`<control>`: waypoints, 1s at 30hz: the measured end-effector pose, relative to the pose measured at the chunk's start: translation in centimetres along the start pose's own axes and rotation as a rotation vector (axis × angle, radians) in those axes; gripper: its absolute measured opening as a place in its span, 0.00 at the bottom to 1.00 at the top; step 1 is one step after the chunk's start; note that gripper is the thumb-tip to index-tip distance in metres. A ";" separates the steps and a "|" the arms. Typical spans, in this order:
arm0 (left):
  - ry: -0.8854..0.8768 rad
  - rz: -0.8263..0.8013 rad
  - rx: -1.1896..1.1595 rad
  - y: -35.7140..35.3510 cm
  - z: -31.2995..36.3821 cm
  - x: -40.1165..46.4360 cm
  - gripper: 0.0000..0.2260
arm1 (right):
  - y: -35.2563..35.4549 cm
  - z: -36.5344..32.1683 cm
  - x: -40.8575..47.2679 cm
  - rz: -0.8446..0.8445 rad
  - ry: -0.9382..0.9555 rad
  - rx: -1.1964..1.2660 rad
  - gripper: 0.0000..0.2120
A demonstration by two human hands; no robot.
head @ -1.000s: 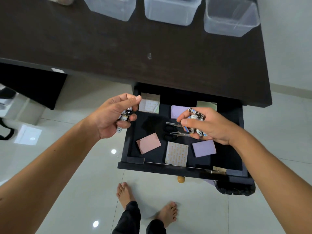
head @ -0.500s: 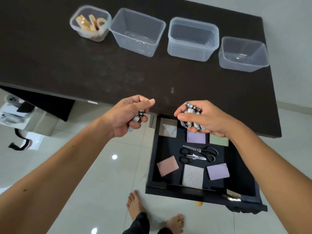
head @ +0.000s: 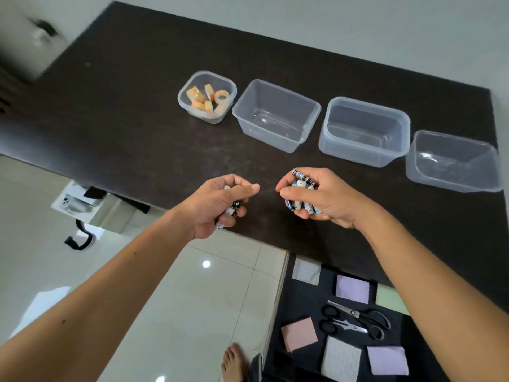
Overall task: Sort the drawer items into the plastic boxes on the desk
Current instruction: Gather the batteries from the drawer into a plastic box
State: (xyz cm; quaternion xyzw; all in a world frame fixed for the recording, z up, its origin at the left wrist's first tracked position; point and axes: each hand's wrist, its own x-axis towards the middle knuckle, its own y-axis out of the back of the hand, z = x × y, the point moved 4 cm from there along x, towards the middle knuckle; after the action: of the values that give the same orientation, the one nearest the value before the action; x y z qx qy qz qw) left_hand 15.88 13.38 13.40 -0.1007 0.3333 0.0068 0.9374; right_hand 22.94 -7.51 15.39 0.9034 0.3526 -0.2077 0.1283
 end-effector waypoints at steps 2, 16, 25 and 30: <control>-0.005 0.033 0.003 0.7 1.7 0.4 0.09 | 0.4 -1.5 1.3 -0.009 0.006 -0.005 0.06; -0.133 -0.017 0.155 0.7 13.1 8.5 0.08 | 6.7 -8.0 9.4 0.174 0.023 -0.067 0.07; -0.290 0.043 0.228 -1.8 17.1 15.1 0.08 | 8.8 -7.2 13.0 0.433 -0.079 -0.046 0.05; -0.304 0.041 0.253 -1.3 15.6 16.8 0.07 | 8.6 -6.9 13.6 0.421 -0.099 -0.079 0.09</control>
State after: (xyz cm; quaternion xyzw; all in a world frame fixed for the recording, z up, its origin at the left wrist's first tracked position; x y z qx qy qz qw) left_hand 38.75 14.20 14.94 0.0271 0.1881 -0.0009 0.9818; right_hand 39.90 -3.11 15.87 0.9400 0.1574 -0.2066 0.2211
